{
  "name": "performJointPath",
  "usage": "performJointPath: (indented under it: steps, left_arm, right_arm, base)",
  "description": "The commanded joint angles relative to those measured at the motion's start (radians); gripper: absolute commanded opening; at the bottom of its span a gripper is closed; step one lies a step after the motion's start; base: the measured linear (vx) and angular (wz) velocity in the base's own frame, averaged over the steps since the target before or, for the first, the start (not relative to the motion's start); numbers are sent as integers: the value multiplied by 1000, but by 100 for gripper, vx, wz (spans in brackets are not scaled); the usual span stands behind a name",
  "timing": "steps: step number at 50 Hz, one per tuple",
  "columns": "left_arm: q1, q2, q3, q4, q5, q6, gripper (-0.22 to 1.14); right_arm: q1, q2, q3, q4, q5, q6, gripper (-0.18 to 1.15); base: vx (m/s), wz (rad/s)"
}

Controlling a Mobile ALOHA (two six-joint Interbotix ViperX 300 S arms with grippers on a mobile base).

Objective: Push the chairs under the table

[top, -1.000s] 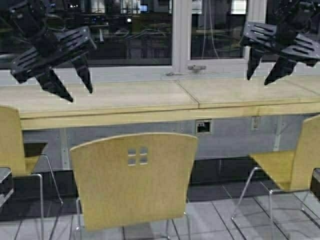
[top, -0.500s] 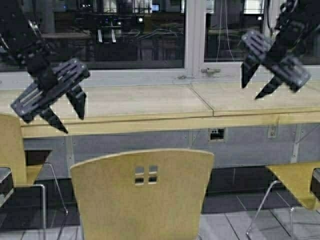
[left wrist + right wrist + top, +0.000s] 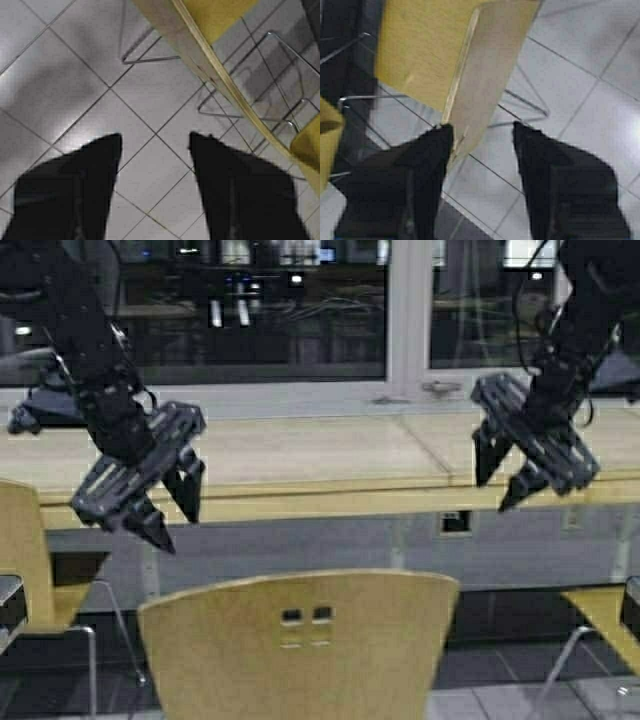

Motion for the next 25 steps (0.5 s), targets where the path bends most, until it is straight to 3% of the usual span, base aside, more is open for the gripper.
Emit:
performJointPath:
  steps: [1, 13, 25]
  left_arm:
    - [-3, 21, -18, -25, 2, -14, 82]
    - [-15, 103, -94, -32, 26, -8, 82]
    - [-48, 155, -150, -32, 52, -15, 82]
  right_arm:
    - [14, 12, 3, 14, 12, 3, 79]
    - [40, 46, 69, 129, -5, 8, 79]
    - [40, 69, 89, 135, -15, 5, 79]
  base:
    - [17, 24]
    - [17, 25]
    - [14, 5]
